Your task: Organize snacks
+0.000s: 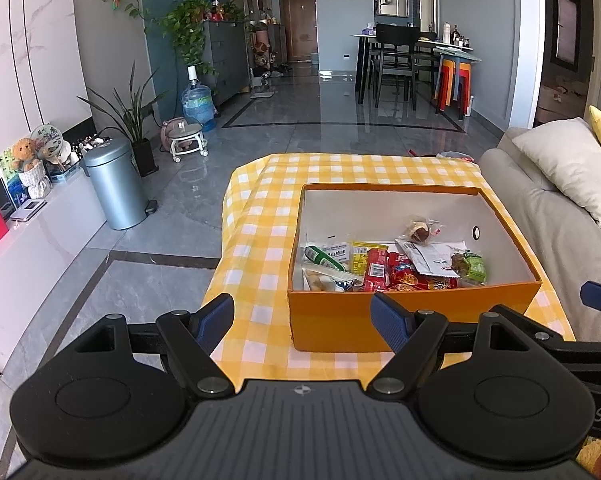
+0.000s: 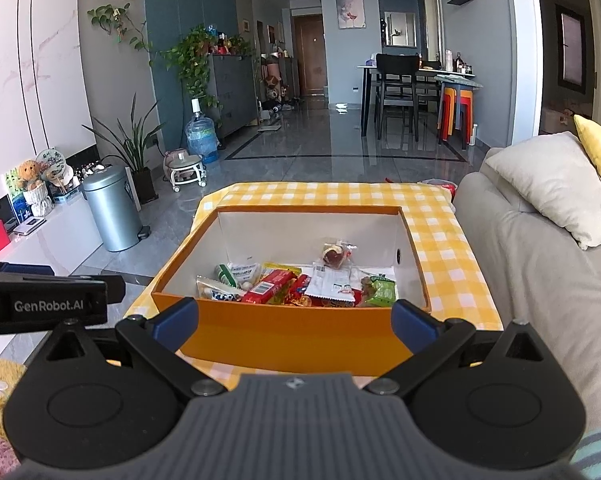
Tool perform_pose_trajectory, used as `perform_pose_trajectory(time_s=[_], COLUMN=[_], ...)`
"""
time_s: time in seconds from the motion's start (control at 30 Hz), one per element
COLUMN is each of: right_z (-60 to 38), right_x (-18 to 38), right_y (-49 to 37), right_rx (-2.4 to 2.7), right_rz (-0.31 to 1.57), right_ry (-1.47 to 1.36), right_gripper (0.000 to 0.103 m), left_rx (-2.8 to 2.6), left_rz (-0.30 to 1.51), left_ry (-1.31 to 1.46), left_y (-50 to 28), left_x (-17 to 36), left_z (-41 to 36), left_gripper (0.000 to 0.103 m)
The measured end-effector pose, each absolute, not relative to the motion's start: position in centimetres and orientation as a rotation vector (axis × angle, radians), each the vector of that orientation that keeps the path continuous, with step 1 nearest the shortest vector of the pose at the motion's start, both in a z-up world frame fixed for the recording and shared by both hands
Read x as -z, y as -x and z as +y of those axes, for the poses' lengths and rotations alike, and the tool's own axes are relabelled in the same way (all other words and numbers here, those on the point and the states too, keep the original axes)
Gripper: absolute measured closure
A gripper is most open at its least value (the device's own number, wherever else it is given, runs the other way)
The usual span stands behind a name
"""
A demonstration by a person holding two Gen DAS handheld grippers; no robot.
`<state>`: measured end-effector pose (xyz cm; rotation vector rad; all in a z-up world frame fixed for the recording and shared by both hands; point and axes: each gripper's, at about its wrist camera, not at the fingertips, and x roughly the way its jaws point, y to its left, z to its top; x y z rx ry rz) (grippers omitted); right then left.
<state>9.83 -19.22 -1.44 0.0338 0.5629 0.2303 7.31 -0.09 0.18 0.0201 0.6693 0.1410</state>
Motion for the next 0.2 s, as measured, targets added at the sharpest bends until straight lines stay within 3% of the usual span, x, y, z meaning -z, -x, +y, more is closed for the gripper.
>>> perform_pose_trajectory(time_s=[0.2], right_z=[-19.15], right_x=[1.66], right_y=[-9.96], right_rx=[-0.229], right_rz=[0.584], right_ry=[-0.03], right_gripper=[0.004], left_rx=[-0.141], left_rz=[0.666], left_ry=[-0.026], left_y=[-7.53], left_x=[-0.14], left_z=[-0.23], left_gripper=[0.012])
